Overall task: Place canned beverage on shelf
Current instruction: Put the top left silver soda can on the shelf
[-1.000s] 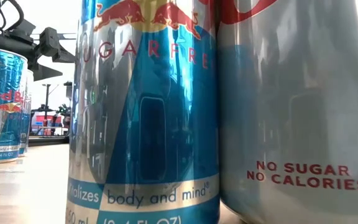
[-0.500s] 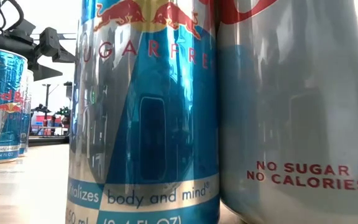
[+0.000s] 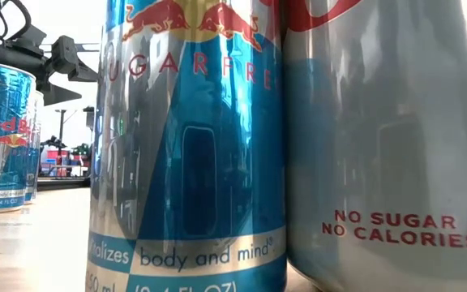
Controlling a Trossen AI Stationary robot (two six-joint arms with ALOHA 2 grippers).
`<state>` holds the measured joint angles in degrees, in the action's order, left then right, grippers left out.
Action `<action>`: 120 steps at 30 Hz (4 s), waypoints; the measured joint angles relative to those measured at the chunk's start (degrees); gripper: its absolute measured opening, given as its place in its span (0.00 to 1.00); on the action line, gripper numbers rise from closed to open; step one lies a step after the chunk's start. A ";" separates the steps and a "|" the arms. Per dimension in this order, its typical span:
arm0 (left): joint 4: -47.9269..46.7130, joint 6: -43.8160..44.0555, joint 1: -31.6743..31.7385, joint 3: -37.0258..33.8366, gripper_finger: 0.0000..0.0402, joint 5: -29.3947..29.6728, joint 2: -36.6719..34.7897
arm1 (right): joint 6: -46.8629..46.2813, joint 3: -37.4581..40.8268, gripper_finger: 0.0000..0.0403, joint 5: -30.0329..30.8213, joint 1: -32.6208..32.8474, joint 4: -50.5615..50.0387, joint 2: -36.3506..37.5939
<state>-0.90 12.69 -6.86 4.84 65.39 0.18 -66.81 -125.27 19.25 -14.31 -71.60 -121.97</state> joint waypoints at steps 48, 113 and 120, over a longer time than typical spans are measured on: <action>-0.01 -0.02 0.00 0.00 0.92 0.00 -0.01 | -13.15 8.06 0.92 28.07 9.44 2.49 -1.90; -0.01 -0.01 0.00 0.00 0.92 0.00 -0.02 | -6.61 16.26 0.75 36.22 5.43 19.33 -2.01; -0.01 0.00 0.01 0.00 0.92 0.00 -0.01 | -5.16 16.26 0.75 36.14 5.54 19.70 -2.01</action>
<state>-0.91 12.69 -6.85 4.84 65.39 0.17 -71.96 -109.01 55.40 -8.78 -51.90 -123.98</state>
